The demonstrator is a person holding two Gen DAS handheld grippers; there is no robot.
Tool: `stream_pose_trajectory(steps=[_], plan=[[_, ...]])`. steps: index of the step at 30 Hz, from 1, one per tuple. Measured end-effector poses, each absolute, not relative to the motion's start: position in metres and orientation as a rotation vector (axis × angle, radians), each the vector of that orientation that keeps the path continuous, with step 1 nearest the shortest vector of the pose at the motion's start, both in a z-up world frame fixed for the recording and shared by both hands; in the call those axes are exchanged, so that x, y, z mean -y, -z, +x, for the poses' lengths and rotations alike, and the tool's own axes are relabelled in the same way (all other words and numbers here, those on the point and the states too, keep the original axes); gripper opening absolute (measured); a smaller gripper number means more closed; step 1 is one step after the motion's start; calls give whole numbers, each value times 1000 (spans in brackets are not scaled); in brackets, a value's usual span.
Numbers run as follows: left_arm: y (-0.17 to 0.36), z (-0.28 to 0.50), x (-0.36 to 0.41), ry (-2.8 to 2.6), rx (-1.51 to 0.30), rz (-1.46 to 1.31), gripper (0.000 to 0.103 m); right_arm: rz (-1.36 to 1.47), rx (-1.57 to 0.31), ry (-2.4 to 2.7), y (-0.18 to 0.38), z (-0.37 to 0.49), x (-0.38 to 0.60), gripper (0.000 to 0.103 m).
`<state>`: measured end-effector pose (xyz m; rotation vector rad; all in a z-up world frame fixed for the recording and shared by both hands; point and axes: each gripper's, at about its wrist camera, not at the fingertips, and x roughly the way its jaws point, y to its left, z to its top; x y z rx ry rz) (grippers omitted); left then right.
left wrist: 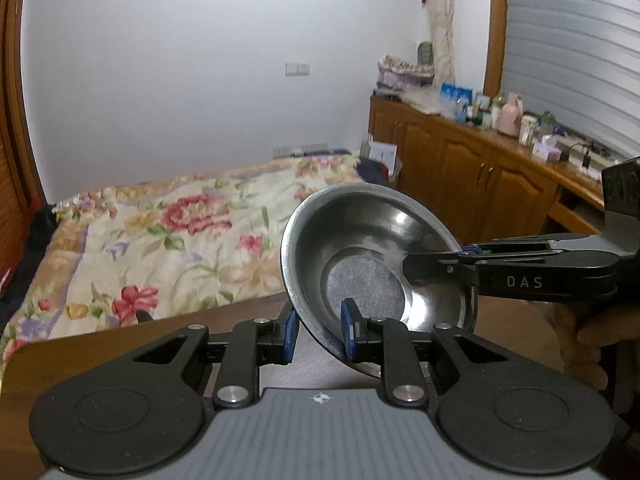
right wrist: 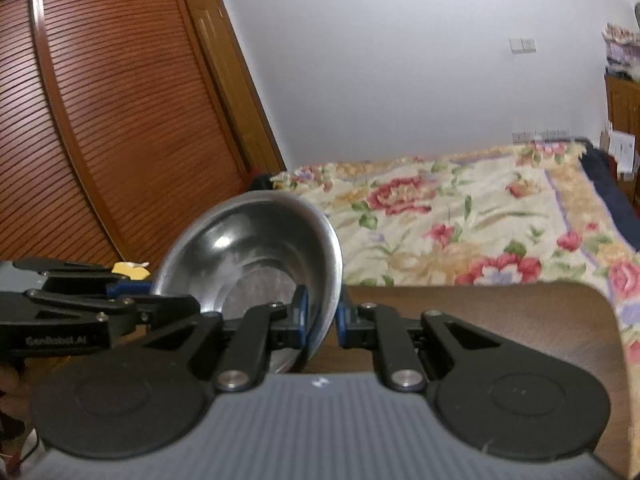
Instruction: Organize plates and bowls
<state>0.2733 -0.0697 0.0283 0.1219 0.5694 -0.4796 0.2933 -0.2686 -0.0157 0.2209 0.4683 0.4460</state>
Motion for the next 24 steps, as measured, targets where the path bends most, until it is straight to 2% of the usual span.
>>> stream_pose_trajectory(steps=[11,24], plan=[[-62,220,67,522,-471,142,24,202,-385,-408,-19,244,274,16],[-72,179,57,549,-435,116,24,161,-341,-398,-34,199,271,16]])
